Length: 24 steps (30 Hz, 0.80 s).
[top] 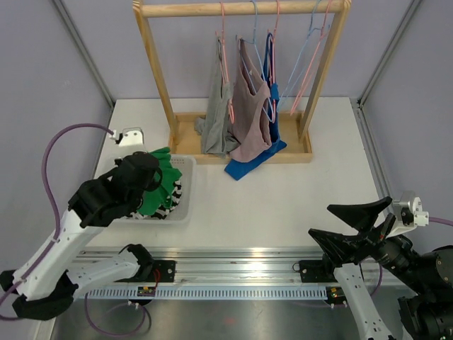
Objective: Remove the tank top from the hanger
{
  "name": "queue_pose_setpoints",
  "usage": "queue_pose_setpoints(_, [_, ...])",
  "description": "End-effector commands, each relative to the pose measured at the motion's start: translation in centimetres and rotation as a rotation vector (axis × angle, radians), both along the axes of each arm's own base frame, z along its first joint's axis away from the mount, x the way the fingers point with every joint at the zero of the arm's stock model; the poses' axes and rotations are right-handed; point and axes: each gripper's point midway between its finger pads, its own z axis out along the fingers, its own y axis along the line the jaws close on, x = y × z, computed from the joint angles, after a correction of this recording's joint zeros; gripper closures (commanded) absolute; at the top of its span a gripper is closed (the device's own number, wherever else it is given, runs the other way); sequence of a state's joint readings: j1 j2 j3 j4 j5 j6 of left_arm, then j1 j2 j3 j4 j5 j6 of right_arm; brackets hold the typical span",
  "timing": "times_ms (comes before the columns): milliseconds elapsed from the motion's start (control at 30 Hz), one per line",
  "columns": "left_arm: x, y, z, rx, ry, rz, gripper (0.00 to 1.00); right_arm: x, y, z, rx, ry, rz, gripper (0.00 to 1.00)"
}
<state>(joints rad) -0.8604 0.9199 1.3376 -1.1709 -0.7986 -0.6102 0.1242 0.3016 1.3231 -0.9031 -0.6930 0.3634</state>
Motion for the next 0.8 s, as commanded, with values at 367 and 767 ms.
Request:
queue_pose_setpoints(367, [5.9, 2.4, -14.6, -0.045, 0.425, -0.001, 0.69, 8.7, 3.3, 9.0, 0.184, 0.044, 0.172, 0.00])
queue_pose_setpoints(767, [5.1, 0.9, -17.8, -0.093, 0.536, -0.055, 0.42, 23.5, 3.3, 11.6, 0.059, 0.142, -0.052, 0.03])
